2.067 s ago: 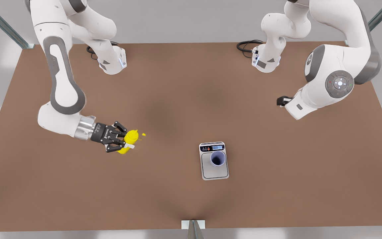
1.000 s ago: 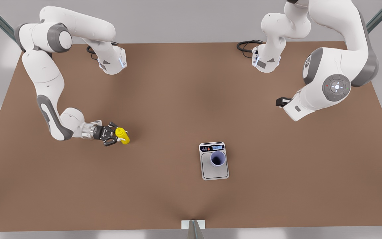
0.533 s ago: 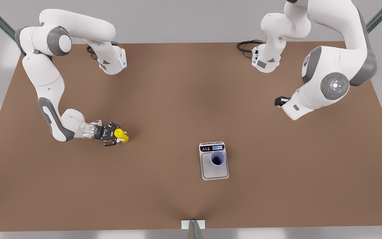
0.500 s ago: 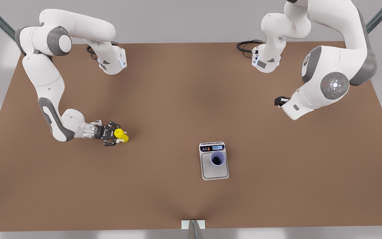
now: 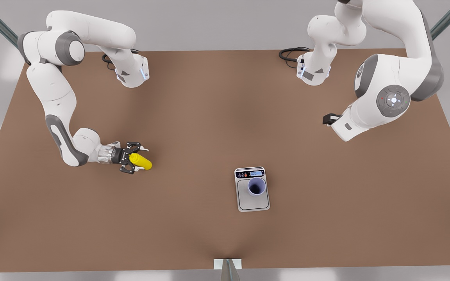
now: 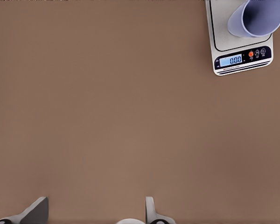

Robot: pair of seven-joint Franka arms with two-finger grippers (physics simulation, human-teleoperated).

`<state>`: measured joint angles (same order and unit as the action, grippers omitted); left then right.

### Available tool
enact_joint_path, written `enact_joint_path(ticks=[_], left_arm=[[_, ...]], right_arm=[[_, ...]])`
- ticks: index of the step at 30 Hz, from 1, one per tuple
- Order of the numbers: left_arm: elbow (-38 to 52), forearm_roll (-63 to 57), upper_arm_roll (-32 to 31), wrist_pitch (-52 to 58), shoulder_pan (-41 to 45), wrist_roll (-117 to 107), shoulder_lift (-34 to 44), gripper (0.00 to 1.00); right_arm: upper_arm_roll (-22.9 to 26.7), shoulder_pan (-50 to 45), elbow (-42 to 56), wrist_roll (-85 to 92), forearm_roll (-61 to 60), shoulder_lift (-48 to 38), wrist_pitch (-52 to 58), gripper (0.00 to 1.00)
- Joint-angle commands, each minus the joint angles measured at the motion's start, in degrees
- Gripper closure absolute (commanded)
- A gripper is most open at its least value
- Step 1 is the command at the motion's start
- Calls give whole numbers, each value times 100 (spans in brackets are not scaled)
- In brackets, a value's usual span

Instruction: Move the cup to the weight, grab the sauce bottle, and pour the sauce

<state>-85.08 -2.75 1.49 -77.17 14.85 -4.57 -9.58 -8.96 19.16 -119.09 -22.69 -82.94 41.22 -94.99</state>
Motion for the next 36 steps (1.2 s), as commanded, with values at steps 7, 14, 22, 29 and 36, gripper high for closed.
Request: enact_joint_path(ticks=[7, 14, 22, 29, 36], left_arm=[[0, -15, -61, 0, 0, -18, 0, 0], [9, -24, -61, 0, 0, -105, 0, 0], [18, -24, -114, 0, 0, -176, 9, 0], [79, 2, -140, 0, 0, -176, 9, 0], [290, 64, -149, 44, 0, -123, -79, 0]], right_arm=[[0, 0, -9, 1, 14, 0, -11, 0], [96, 114, -44, 133, 453, -53, 33, 0], [457, 246, 35, 133, 972, -150, -116, 0], [791, -166, 2917, 238, 5532, -1555, 481, 0], [852, -1731, 2515, 1399, 8162, -4131, -53, 0]])
